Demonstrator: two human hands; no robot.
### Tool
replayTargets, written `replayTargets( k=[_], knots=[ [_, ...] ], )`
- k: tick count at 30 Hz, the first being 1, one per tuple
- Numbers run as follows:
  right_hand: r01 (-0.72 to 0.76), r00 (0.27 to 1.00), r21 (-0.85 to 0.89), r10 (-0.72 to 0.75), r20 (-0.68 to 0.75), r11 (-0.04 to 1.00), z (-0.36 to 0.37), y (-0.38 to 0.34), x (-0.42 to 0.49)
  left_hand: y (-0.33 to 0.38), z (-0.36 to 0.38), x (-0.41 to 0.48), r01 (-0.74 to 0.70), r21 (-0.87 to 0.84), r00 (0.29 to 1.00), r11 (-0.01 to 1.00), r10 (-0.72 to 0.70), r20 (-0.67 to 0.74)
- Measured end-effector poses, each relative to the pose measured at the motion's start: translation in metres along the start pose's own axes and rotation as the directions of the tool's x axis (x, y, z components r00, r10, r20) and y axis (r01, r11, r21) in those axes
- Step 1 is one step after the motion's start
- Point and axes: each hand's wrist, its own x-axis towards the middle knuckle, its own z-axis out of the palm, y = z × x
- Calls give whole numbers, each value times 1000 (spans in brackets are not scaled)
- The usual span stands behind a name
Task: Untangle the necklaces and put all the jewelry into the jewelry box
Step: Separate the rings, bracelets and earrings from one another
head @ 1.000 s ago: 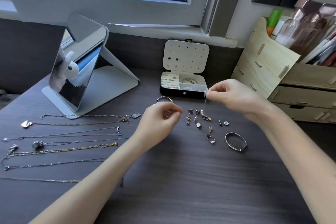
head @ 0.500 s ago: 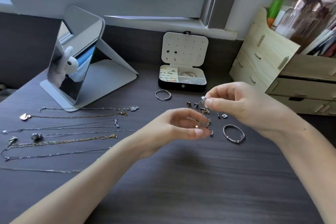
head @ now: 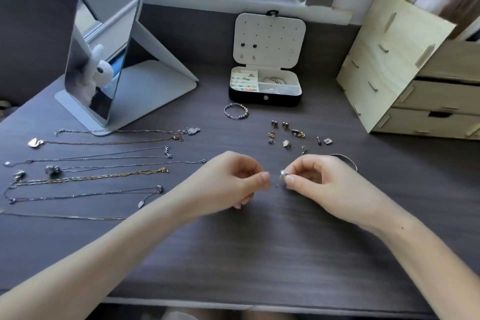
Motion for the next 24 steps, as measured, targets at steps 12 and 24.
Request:
replayTargets(
  k=[12,24],
  knots=[
    [216,954,-202,-251,-166,955,20,16,10,5,-16,4,-80,480,997,874,72,35],
    [214,965,70,-199,-171,974,15,20,8,2,-11,29,-90,460,996,884,88,26]
  ],
)
